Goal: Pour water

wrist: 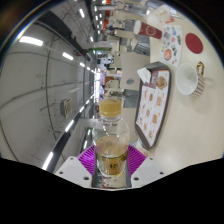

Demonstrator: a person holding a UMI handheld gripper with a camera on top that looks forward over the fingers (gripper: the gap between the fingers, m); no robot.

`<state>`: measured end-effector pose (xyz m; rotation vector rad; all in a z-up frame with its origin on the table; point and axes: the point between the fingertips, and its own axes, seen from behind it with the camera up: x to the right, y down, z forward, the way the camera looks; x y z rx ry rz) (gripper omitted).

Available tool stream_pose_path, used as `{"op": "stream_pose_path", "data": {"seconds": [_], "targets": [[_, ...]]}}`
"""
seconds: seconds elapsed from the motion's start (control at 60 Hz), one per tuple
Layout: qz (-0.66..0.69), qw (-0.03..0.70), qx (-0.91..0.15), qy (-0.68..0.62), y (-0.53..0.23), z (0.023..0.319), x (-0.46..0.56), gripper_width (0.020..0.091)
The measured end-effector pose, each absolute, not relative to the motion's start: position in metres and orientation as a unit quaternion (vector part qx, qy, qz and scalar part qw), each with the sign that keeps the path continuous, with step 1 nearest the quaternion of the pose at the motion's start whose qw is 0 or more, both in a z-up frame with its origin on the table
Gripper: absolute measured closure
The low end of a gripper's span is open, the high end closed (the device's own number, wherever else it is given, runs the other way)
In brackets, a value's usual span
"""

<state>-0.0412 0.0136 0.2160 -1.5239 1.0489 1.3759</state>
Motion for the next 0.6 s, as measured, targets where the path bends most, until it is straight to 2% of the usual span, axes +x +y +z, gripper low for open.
{"op": "stream_pose_path", "data": {"seconds": [0.183, 0.3, 0.4, 0.467, 0.483, 0.5, 0.6], "targets": [[0.632, 0.286, -0.485, 0.533, 0.036, 0.166, 0.025, 0.0726], [0.643, 0.244, -0.454, 0.567, 0.040, 0.141, 0.042, 0.0726], [0.642, 0.226, -0.473, 0.559, 0.038, 0.138, 0.040, 0.0726], [0.642, 0.218, -0.490, 0.548, 0.038, 0.140, 0.037, 0.0728], [0.642, 0.218, -0.496, 0.542, 0.018, 0.148, 0.033, 0.0728], [0.639, 0.222, -0.506, 0.535, 0.038, 0.142, 0.036, 0.0726], [0.598, 0.276, -0.589, 0.468, 0.027, 0.160, 0.040, 0.0724]]}}
